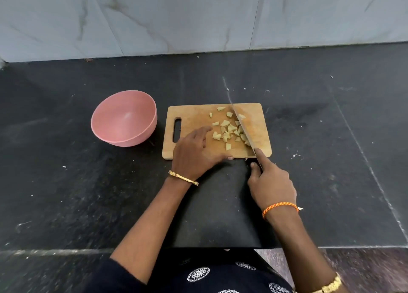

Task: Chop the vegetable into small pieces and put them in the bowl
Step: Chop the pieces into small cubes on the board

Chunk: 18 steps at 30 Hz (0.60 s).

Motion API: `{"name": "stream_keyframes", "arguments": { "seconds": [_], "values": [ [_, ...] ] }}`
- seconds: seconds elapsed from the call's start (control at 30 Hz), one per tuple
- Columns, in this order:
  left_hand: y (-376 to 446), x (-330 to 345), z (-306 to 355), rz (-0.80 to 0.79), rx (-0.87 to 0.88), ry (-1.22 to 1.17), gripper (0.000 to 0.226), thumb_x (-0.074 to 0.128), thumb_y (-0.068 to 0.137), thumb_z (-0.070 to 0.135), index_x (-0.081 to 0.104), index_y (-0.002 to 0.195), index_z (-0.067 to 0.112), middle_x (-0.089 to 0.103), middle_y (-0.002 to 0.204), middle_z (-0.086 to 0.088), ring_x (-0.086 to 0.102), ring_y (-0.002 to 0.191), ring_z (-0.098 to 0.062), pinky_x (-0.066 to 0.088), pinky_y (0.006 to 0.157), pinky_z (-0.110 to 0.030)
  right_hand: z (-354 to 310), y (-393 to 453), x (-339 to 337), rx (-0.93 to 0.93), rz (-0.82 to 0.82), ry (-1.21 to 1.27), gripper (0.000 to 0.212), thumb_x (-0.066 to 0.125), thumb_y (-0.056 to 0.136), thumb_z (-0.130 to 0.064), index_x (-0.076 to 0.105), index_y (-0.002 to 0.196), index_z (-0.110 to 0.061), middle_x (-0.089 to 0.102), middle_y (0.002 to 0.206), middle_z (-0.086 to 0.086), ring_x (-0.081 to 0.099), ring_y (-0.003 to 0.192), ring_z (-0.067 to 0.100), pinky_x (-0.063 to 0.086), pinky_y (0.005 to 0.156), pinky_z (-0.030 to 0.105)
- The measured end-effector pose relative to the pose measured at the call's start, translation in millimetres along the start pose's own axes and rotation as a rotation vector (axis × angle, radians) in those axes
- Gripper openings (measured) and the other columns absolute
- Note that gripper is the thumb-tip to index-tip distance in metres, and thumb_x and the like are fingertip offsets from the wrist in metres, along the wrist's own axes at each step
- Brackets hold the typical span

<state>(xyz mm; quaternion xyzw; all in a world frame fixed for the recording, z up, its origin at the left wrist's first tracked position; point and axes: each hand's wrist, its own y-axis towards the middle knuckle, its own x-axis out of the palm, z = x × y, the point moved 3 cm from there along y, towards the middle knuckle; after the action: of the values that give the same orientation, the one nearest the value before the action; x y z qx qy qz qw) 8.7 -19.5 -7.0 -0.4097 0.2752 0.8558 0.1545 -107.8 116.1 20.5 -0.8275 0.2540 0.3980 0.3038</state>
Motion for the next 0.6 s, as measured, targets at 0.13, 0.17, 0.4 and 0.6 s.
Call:
{"name": "stream_keyframes", "arguments": {
  "seconds": [0.13, 0.17, 0.4, 0.6],
  "values": [
    [1, -4, -8, -0.187, -0.167, -0.139, 0.101, 0.082, 0.039, 0.061, 0.045, 0.125, 0.024, 0.049, 0.08, 0.006, 0.051, 0.075, -0.011, 0.043, 0.072, -0.024, -5, 2, 2, -0.021, -0.017, 0.0, 0.044, 0.037, 0.099, -0.029, 0.034, 0.142, -0.04, 0.062, 0.113, 0.014, 0.058, 0.102, 0.038, 0.045, 0.08, 0.038],
    [1, -6, -11, -0.22, -0.21, -0.172, 0.106, 0.085, 0.039, 0.056, 0.04, 0.129, 0.025, 0.05, 0.083, 0.005, 0.051, 0.078, -0.011, 0.043, 0.076, -0.023, -8, 1, 3, -0.03, -0.022, -0.003, 0.044, 0.037, 0.099, -0.029, 0.034, 0.142, -0.039, 0.062, 0.111, 0.015, 0.058, 0.101, 0.039, 0.045, 0.08, 0.038],
    [12, -1, -10, -0.243, -0.279, -0.174, 0.125, 0.087, 0.04, 0.052, 0.023, 0.143, 0.02, 0.052, 0.078, 0.005, 0.052, 0.077, -0.012, 0.043, 0.077, -0.021, -13, 1, 8, -0.059, -0.037, -0.029, 0.044, 0.035, 0.1, -0.029, 0.031, 0.142, -0.039, 0.064, 0.105, 0.015, 0.06, 0.096, 0.036, 0.046, 0.075, 0.037],
    [14, 2, -17, -0.3, -0.351, -0.202, 0.131, 0.089, 0.041, 0.048, 0.017, 0.146, 0.017, 0.051, 0.08, 0.007, 0.052, 0.083, -0.011, 0.039, 0.08, -0.017, -16, 4, 5, -0.114, -0.063, -0.091, 0.043, 0.036, 0.099, -0.029, 0.032, 0.14, -0.041, 0.063, 0.108, 0.014, 0.059, 0.097, 0.036, 0.045, 0.073, 0.036]
  ]
}}
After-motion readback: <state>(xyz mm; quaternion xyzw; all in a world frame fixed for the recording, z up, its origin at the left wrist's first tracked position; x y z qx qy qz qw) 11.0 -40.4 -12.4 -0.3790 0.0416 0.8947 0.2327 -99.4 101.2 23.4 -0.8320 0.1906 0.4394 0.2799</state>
